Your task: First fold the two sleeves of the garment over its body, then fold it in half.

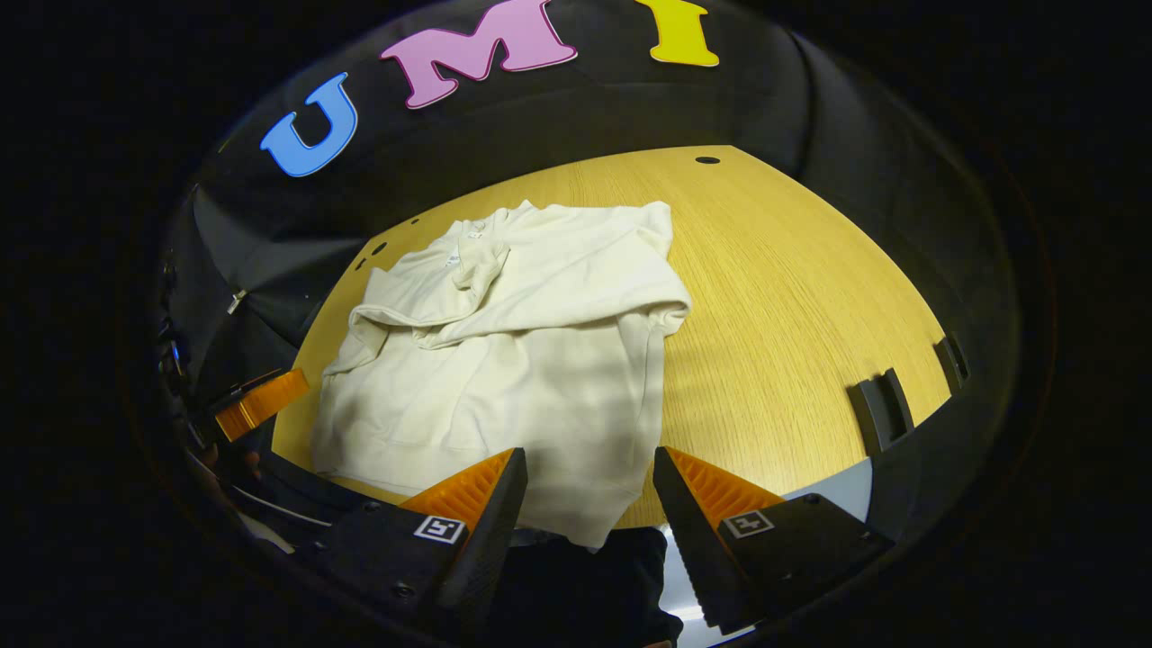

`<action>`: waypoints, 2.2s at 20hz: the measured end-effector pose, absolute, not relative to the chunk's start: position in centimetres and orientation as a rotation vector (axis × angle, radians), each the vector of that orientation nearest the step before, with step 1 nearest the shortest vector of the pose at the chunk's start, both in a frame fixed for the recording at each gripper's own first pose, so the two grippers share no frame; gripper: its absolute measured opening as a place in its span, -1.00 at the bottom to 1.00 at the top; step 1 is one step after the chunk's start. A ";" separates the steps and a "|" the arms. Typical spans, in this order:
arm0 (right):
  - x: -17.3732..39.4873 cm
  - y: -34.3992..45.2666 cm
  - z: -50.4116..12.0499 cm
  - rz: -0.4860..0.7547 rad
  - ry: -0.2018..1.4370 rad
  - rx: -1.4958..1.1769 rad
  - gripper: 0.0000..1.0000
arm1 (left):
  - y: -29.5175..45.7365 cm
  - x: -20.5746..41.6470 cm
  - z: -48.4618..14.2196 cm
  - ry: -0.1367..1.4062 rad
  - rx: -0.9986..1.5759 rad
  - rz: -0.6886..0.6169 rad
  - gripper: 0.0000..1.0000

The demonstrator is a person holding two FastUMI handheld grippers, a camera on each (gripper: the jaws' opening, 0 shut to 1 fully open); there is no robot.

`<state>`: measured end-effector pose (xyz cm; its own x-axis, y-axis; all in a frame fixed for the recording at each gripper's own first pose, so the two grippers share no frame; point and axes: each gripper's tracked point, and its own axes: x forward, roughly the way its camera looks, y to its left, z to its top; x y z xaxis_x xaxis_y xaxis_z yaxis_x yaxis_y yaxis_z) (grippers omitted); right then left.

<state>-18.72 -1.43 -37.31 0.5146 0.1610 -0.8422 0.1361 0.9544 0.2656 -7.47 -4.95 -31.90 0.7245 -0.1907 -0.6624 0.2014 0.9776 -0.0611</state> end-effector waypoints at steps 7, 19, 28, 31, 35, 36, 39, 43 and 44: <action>-21.1 -1.6 -39.9 -0.050 1.089 0.317 0.76 | 1.5 -10.4 -35.9 0.812 0.016 -0.115 0.95; -19.6 0.2 -41.9 -0.064 1.102 0.332 0.76 | 2.3 -11.2 -41.6 0.961 -0.058 -0.078 0.95; -18.9 2.2 -42.4 0.046 1.111 0.118 -0.60 | -0.4 -10.2 -41.9 0.999 -0.002 -0.174 -0.58; -19.3 2.5 -41.2 0.089 1.126 0.210 -0.74 | -0.4 -10.5 -41.4 1.047 -0.043 -0.190 -0.82; -18.7 1.8 -37.9 0.123 1.091 0.269 -0.74 | 0.2 -10.5 -38.6 1.043 -0.075 -0.214 -0.85; -18.3 1.6 -36.9 0.127 1.084 0.286 -0.75 | 0.2 -10.3 -37.8 1.040 -0.090 -0.219 -0.85; -16.3 1.1 -34.3 0.120 1.043 0.318 -0.75 | -0.3 -8.9 -34.7 1.000 -0.128 -0.234 -0.86; -11.9 0.8 -31.0 0.094 0.946 0.385 -0.75 | -0.9 -5.5 -31.4 0.925 -0.192 -0.234 -0.87; -10.5 0.6 -30.4 0.085 0.925 0.409 -0.75 | -0.9 -4.2 -30.9 0.912 -0.221 -0.221 -0.87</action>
<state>-10.55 0.64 -30.42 0.6043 0.2452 -0.7581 0.1022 0.9198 0.3789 -4.25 -0.88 -30.88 0.5929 -0.2814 -0.7545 0.0952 0.9549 -0.2813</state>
